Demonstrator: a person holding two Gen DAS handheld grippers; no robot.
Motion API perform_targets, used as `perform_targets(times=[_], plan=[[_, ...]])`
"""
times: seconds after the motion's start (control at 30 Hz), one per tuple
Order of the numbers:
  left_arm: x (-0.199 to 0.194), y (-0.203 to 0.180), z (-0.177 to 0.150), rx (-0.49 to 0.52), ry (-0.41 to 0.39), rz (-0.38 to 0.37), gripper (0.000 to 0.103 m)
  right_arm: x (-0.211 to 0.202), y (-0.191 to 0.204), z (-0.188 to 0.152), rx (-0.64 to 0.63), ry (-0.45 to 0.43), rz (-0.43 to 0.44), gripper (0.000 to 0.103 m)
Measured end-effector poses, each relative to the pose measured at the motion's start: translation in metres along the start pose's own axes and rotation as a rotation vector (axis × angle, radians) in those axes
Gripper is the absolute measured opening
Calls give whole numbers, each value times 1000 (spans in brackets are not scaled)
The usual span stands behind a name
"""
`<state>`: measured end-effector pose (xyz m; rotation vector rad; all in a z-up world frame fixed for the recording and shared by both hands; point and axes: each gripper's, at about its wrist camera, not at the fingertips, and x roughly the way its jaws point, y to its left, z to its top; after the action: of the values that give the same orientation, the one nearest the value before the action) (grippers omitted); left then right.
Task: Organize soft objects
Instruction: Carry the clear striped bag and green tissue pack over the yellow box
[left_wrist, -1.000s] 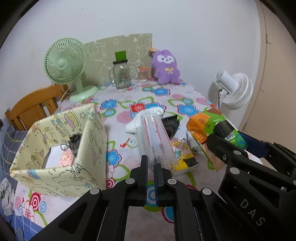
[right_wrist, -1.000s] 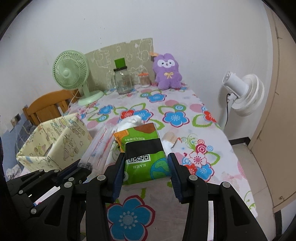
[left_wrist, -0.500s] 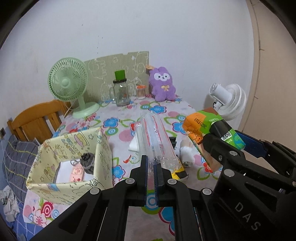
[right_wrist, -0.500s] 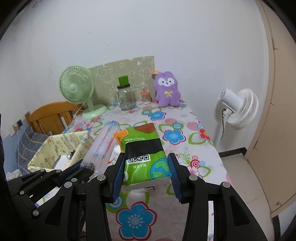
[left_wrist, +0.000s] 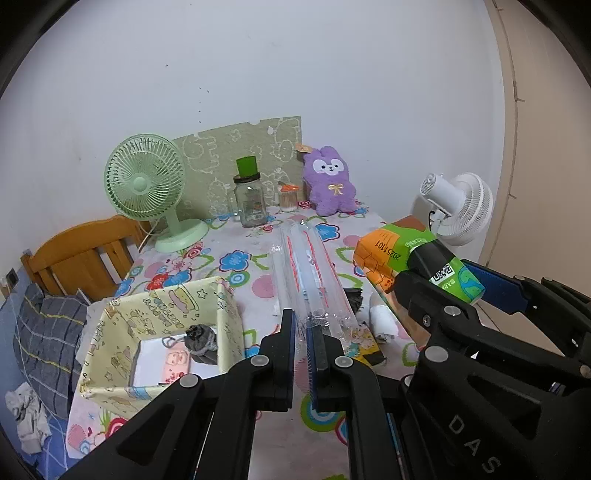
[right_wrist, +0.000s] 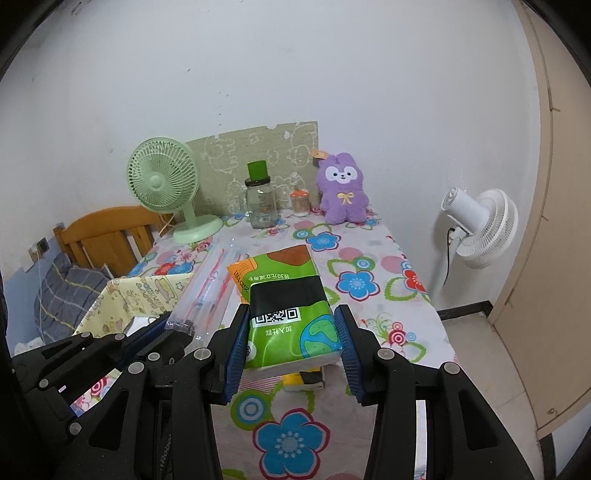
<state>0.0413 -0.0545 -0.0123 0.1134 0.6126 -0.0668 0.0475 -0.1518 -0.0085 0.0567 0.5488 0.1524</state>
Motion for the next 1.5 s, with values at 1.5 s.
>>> perform_targets(times=[1.5], plan=[[33,134,-16,-116,74,110,3,81,128,13,-100,93,181,49]])
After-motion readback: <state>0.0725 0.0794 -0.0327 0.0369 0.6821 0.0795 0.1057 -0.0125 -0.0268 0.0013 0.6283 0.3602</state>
